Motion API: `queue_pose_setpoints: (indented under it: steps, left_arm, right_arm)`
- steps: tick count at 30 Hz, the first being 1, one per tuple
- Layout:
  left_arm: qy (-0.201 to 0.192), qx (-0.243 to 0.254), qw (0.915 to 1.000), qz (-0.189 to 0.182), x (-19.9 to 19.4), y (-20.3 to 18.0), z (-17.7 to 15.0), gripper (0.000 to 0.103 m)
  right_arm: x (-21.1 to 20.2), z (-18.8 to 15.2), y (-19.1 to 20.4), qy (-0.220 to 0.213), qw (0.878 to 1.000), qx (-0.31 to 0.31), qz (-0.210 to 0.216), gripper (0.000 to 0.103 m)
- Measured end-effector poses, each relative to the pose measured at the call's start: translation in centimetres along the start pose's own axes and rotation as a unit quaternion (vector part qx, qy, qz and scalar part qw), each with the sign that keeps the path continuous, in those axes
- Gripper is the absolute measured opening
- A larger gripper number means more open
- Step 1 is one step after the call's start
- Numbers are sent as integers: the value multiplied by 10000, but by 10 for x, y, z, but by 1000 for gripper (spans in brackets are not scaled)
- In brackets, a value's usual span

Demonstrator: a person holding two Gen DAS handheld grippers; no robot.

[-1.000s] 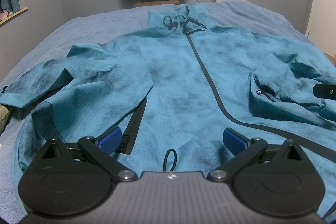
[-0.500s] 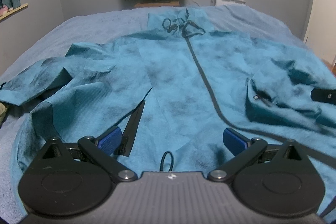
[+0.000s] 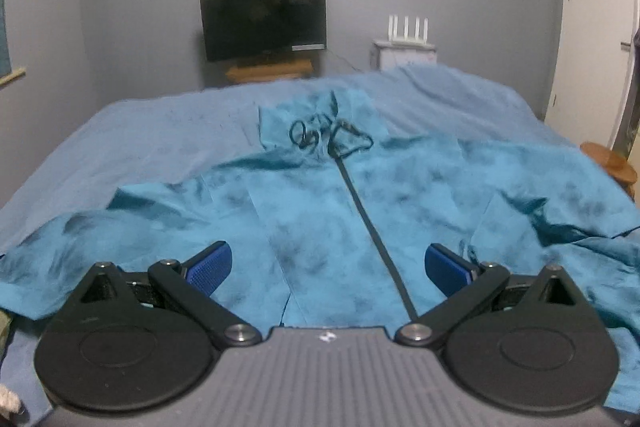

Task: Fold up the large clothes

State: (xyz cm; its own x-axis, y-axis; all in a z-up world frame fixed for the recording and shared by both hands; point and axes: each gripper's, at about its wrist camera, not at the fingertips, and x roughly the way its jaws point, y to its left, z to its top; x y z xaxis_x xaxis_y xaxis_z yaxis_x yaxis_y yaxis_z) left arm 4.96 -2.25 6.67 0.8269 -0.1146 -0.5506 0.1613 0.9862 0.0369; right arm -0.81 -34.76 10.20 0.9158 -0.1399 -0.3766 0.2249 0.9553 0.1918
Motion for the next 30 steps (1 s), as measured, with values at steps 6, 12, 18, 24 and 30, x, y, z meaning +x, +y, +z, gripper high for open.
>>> queue_pose_setpoints:
  steps: [6,12,18,24,30]
  left_arm:
    - [467,-333,9975,402,49,24,-15,103]
    - [789,-776,9921,596,85,59,-40,103]
    - [1032,-1398,9837,471,120,88,-51,103]
    - [1288,-1240,9834,317,144,84,-58,103]
    - [1376,-1335,9813,195,148,87,-60,103]
  right_arm:
    - [63,-12,-123,297,9613,2588,-899,103]
    - [86,-47,-195,334,9217,3076,-2342,99]
    - [94,-86,-236,355,8813,4228,-2079,82]
    - [129,-102,-256,175,8659,4506,-2164,70]
    - [147,-95,-270,-515,8763,4408,-1875,37]
